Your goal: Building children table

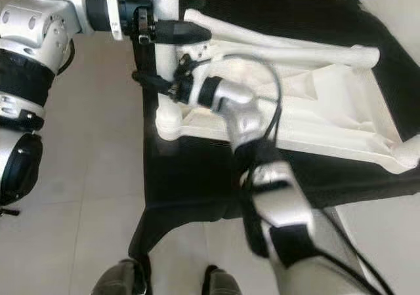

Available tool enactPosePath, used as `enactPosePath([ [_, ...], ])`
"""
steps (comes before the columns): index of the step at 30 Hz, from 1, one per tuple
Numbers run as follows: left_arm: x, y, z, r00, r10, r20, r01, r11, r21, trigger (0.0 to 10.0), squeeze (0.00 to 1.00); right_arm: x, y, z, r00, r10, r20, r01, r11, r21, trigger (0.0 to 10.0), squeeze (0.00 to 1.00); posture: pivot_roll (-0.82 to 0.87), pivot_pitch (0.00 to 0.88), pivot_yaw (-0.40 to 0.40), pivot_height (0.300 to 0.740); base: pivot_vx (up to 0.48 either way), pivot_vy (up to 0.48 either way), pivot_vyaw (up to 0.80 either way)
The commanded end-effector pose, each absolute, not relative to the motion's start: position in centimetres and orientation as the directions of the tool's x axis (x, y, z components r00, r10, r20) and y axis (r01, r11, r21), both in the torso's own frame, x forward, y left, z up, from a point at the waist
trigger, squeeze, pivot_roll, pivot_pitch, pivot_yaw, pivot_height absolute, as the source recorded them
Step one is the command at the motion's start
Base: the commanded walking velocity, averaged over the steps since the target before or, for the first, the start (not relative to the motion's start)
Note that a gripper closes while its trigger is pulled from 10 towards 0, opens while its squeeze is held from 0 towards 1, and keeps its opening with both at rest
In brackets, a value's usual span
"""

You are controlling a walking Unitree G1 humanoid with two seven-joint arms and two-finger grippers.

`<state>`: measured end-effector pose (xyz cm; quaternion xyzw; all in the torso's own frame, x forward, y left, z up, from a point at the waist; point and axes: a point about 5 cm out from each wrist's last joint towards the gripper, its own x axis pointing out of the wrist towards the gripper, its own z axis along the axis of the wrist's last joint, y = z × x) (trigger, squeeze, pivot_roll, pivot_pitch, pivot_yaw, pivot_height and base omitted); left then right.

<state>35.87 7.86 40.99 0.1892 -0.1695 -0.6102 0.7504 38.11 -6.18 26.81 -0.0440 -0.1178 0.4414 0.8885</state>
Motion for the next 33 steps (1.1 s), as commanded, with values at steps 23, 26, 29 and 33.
enactPosePath([
  [23, 35.4, 6.7, 41.6, 0.159, -0.987, 0.014, 0.851, 0.144, 0.505, 0.0, 0.00, 36.2, -5.1, 21.8, 0.980, 0.200, -0.022, -0.198, 0.978, 0.072, 0.0, 0.00, -0.05, 0.255, -0.038, 0.740, 0.000, 0.000, 0.00],
  [26, 35.4, 6.6, 41.7, 0.157, -0.988, 0.015, 0.851, 0.143, 0.505, 0.0, 0.00, 36.2, -4.9, 21.8, 0.973, 0.228, -0.023, -0.226, 0.972, 0.062, 10.0, 0.00, -0.05, 0.254, -0.038, 0.740, 0.000, 0.000, 0.00],
  [29, 35.4, 6.5, 41.7, 0.156, -0.988, 0.017, 0.851, 0.143, 0.505, 0.0, 0.00, 36.4, -4.8, 22.0, 0.961, 0.275, -0.010, -0.274, 0.961, 0.032, 10.0, 0.00, -0.05, 0.254, -0.037, 0.740, 0.000, 0.000, 0.00],
  [33, 35.4, 6.5, 41.7, 0.155, -0.988, 0.015, 0.852, 0.141, 0.504, 0.0, 0.00, 37.6, -5.7, 24.8, 0.871, 0.480, 0.106, -0.474, 0.877, -0.080, 10.0, 1.00, -0.05, 0.252, -0.039, 0.740, 0.000, 0.000, 0.00],
])
